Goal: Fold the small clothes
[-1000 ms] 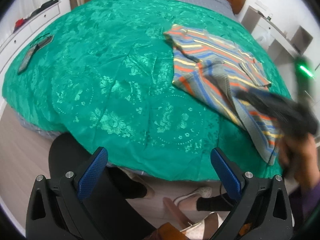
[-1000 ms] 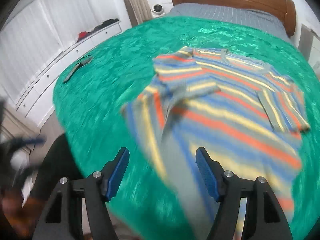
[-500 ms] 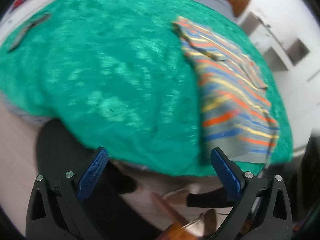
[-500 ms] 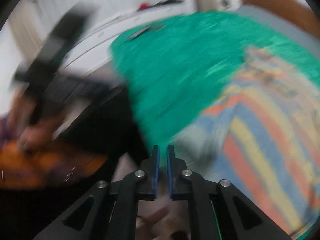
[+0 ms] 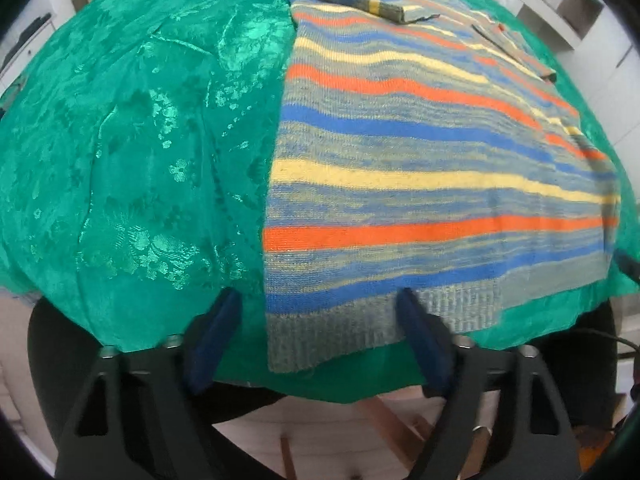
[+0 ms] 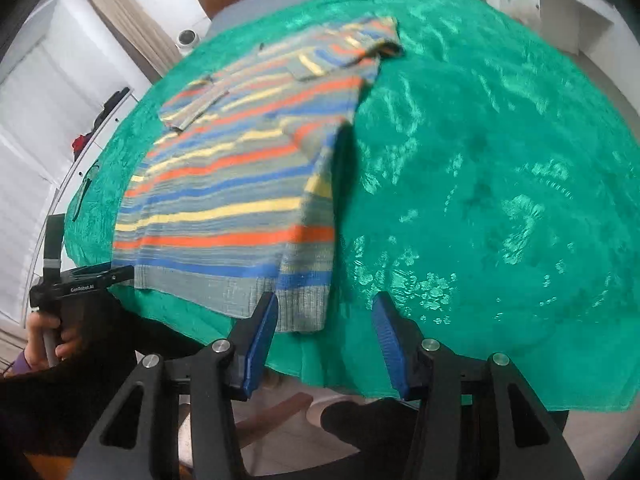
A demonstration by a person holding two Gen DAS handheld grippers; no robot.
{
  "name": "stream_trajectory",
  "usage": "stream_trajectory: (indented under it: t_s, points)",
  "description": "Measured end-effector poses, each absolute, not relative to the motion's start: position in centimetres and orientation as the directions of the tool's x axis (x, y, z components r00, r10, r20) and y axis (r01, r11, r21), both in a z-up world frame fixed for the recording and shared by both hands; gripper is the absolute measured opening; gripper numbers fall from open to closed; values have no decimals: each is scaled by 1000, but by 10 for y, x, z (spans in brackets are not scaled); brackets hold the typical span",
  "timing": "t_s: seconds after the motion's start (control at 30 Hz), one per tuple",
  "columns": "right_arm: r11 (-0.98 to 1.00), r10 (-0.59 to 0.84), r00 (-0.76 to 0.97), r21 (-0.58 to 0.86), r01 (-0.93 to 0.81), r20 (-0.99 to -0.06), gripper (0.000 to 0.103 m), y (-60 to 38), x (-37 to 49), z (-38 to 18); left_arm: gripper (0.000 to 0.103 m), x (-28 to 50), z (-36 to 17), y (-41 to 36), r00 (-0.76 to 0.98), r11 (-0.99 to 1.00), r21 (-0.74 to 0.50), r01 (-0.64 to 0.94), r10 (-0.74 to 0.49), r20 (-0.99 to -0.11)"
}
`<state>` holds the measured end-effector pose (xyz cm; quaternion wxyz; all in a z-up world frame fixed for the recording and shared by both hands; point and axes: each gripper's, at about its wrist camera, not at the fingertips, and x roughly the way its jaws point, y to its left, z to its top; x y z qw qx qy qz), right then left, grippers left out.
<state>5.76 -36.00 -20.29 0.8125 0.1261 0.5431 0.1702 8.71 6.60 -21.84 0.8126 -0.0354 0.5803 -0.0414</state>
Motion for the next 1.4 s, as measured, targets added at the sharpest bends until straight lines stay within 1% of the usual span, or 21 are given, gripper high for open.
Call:
stream_trajectory:
  t_s: [0.03, 0.07, 0.1, 0.13, 0.17, 0.2, 0.23, 0.27, 0.3, 0.4, 0.5, 0.6, 0.67, 0.77, 0.87, 1.0, 1.13, 1.4]
  points:
    - [894, 448, 348, 420, -156, -824, 49, -352, 59, -202, 48, 87, -217, 66, 327, 994, -106, 30, -110, -939]
    - [891, 455, 354, 421, -172, -817, 49, -345, 61, -201, 38, 86, -215, 66, 329, 995, -96, 33, -101, -939]
    - [908, 420, 376, 383, -171, -826, 50, -336, 63, -200, 22, 86, -214, 66, 328, 996, -87, 33, -93, -940]
    - [922, 388, 382, 357, -152, -839, 50, -326, 63, -199, 15, 87, -214, 67, 322, 995, -97, 33, -103, -941]
    - [934, 354, 379, 347, -89, -855, 49, -326, 69, -206, 13, 87, -214, 70, 316, 992, -121, 28, -124, -941]
    - [926, 360, 376, 377, -31, -854, 49, -330, 71, -216, 9, 87, -214, 72, 315, 990, -136, 22, -136, -939]
    - [916, 369, 371, 401, 9, -852, 41, -338, 75, -227, 6, 86, -213, 77, 314, 988, -150, 19, -148, -938]
    - [899, 386, 358, 434, 63, -850, 10, -348, 74, -235, 6, 82, -211, 81, 317, 987, -160, 20, -158, -935]
    - [891, 393, 343, 445, 87, -853, 6, -356, 71, -239, 5, 82, -211, 85, 320, 986, -167, 21, -165, -933]
    - [862, 448, 343, 501, 78, -826, 6, -370, 62, -228, 4, 73, -201, 98, 324, 979, -203, 15, -197, -925]
    - [828, 509, 330, 557, 66, -795, 5, -385, 46, -200, 4, 65, -188, 111, 333, 967, -252, 21, -245, -911]
    - [832, 516, 287, 552, 58, -807, 5, -381, 46, -193, 4, 62, -187, 110, 328, 975, -217, 42, -219, -919]
    - [865, 473, 235, 498, 61, -849, 5, -371, 50, -206, 4, 61, -199, 105, 311, 985, -166, 53, -174, -934]
    - [887, 430, 178, 451, 103, -885, 5, -363, 60, -240, 4, 59, -222, 107, 294, 989, -146, 32, -149, -944]
    - [880, 428, 179, 454, 142, -886, 5, -361, 64, -258, 4, 61, -229, 106, 294, 990, -141, 17, -139, -946]
    - [891, 404, 193, 433, 138, -894, 5, -355, 67, -260, 4, 65, -236, 103, 292, 991, -131, 15, -129, -947]
    - [881, 414, 204, 447, 156, -887, 5, -357, 62, -264, 4, 69, -245, 99, 286, 990, -139, -3, -132, -949]
    - [879, 406, 215, 444, 174, -888, 5, -353, 64, -271, 5, 84, -246, 76, 292, 997, -70, 17, -72, -954]
